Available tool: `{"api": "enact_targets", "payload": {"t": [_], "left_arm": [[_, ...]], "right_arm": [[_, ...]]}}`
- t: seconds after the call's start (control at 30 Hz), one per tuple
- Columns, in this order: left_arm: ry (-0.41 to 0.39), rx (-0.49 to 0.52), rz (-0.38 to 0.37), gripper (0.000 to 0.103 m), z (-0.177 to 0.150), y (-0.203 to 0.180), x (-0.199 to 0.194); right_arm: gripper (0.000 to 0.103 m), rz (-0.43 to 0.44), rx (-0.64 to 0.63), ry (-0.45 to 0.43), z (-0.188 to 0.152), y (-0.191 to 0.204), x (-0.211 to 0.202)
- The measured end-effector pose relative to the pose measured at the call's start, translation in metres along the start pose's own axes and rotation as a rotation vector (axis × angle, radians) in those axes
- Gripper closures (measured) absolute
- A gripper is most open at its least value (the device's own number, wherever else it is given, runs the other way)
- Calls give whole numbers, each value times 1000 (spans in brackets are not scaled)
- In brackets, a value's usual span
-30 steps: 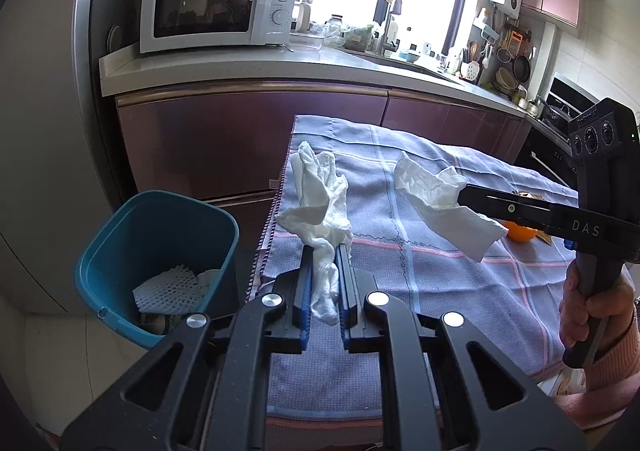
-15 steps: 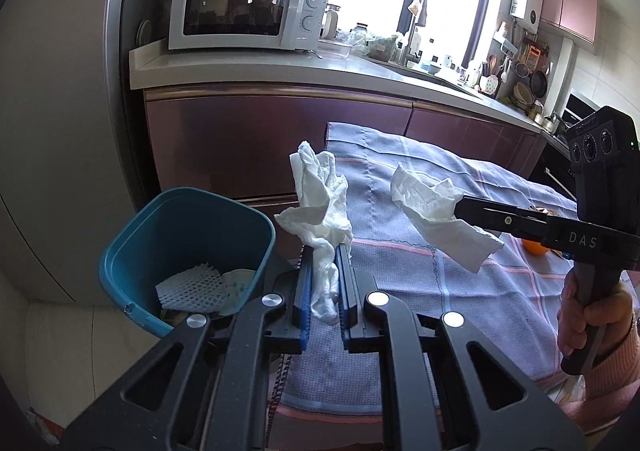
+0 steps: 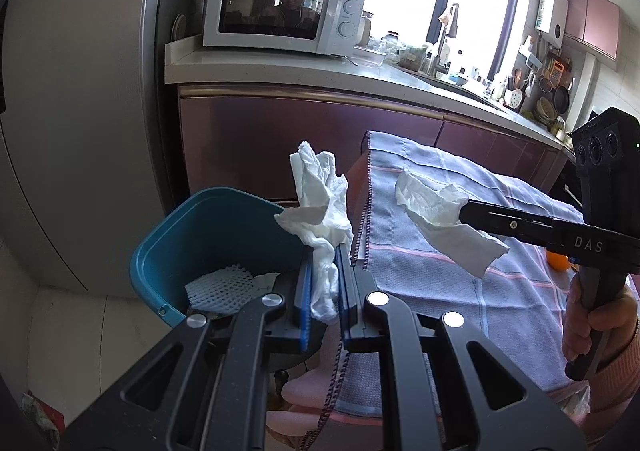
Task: Collect trash
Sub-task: 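Carry the tissue with left tool to the teal bin while right tool carries its tissue, then open left tool over the teal bin while right tool releases its tissue there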
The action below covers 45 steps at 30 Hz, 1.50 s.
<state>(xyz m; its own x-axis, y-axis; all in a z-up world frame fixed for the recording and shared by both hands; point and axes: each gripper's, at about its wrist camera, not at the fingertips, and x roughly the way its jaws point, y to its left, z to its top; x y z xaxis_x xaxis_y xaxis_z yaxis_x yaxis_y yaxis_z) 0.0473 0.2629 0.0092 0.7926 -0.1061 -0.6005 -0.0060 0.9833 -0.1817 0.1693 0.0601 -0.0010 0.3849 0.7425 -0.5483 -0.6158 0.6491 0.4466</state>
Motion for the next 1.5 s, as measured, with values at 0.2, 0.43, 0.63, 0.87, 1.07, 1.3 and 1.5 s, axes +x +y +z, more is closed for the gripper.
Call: {"api": "enact_targets", "payload": {"t": [0.2, 0.43, 0.63, 0.87, 1.07, 1.3, 1.5], "left_arm": [[1, -20, 27, 92, 3, 14, 3], [11, -54, 54, 92, 4, 31, 10], [18, -72, 72, 92, 3, 40, 15], [40, -82, 86, 92, 3, 47, 27], [55, -87, 97, 92, 1, 50, 38], [75, -95, 112, 91, 0, 55, 52], [108, -108, 107, 91, -2, 60, 71]], "right_arm": [[100, 19, -16, 30, 7, 7, 21], [100, 28, -31, 68, 15, 12, 48], [100, 29, -45, 102, 18, 15, 67], [100, 19, -46, 139, 20, 16, 88], [100, 6, -42, 160, 18, 15, 99], [100, -8, -31, 187, 20, 12, 116], [100, -34, -40, 208, 25, 12, 132]]}}
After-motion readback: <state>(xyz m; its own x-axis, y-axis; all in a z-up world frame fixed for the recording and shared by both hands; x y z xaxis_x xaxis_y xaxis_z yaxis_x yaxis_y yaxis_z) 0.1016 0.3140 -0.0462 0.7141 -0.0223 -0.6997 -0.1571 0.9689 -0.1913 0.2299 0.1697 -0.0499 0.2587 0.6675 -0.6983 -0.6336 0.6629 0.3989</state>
